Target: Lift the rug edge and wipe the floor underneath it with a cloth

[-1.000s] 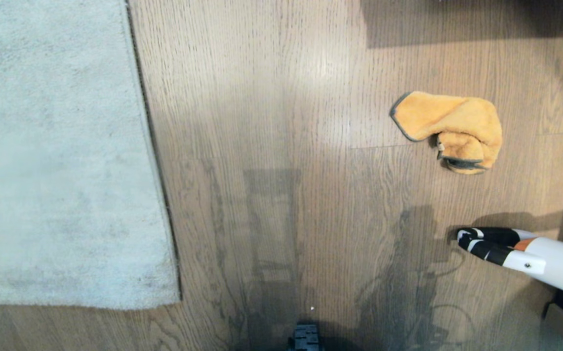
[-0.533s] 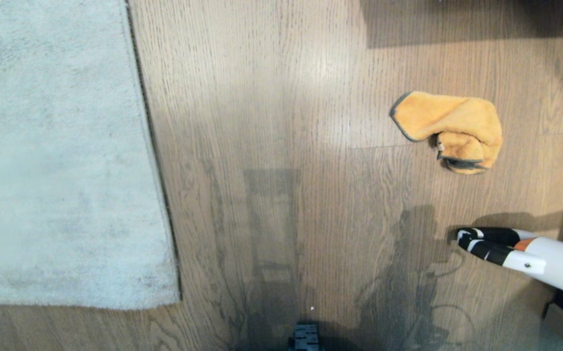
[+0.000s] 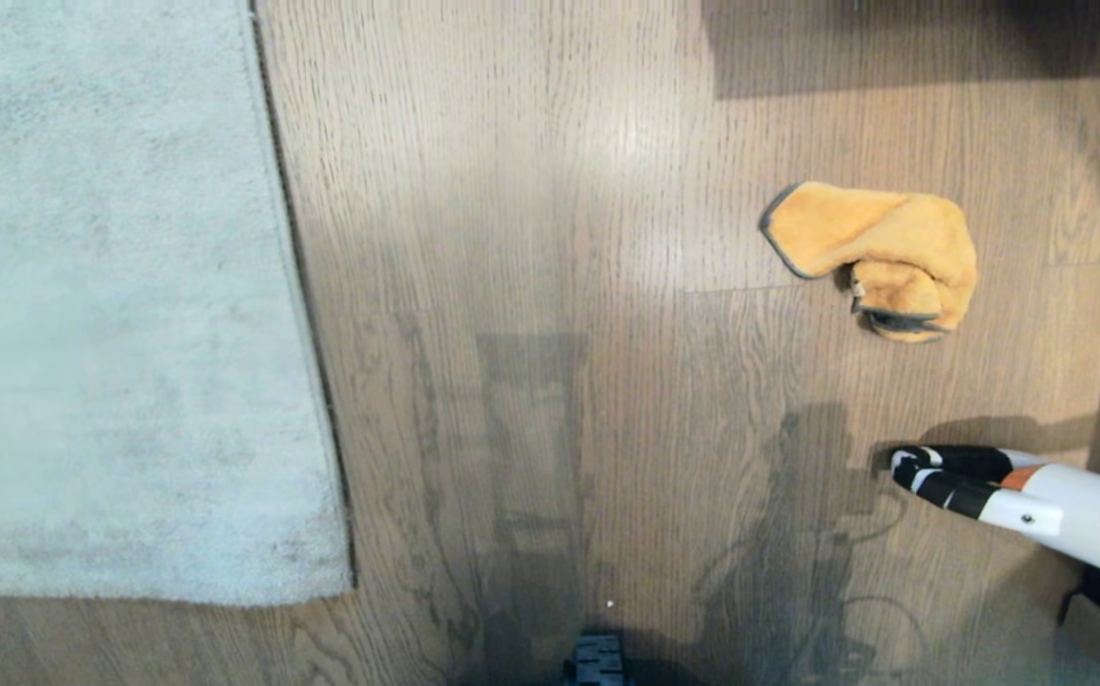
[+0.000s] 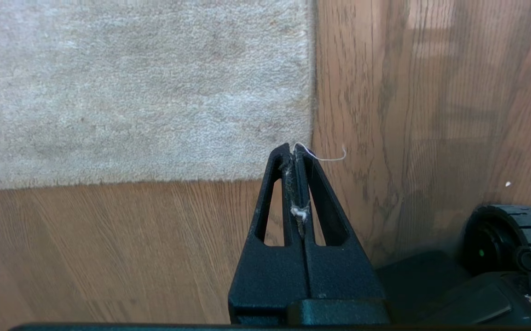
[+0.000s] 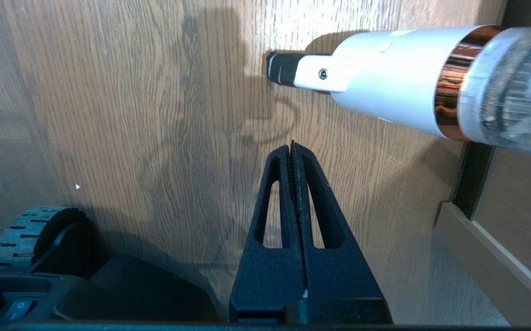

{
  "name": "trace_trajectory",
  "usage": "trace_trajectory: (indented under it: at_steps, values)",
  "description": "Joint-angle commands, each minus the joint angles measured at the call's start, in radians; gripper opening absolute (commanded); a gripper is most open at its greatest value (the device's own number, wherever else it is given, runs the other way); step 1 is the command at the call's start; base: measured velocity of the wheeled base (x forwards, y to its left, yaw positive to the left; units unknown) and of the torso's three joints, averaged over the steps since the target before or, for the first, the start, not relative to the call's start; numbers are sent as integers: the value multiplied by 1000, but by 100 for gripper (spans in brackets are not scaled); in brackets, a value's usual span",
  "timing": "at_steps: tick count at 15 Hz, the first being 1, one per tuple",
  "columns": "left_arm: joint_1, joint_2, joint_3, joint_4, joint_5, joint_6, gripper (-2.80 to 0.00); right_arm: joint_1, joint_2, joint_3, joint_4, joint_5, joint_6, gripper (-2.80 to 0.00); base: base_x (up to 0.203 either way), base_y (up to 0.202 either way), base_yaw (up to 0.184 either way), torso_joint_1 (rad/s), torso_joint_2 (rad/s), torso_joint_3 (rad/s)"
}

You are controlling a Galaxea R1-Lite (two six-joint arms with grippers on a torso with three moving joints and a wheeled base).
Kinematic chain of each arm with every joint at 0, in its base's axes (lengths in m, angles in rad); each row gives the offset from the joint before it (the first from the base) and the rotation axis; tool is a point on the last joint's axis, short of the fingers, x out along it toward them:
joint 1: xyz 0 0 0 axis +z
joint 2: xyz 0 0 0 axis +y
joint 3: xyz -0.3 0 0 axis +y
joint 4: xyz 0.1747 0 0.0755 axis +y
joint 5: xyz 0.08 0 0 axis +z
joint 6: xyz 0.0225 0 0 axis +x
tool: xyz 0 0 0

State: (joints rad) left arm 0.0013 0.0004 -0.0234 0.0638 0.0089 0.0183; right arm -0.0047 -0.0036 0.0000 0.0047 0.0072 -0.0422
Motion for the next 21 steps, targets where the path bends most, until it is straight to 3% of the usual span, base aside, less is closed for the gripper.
trace_trajectory:
  at_steps: [1,6,21]
  values:
    - [0,0,0,1,0,0,-280,0,4,0,0,0,-1,-280,0,0,0,4,-1,149]
    - [0,0,-1,5,5,-44,-280,0,4,0,0,0,-1,-280,0,0,0,1,2,190]
    - [0,0,-1,4,8,-51,-280,0,4,0,0,0,-1,-280,0,0,0,2,2,202]
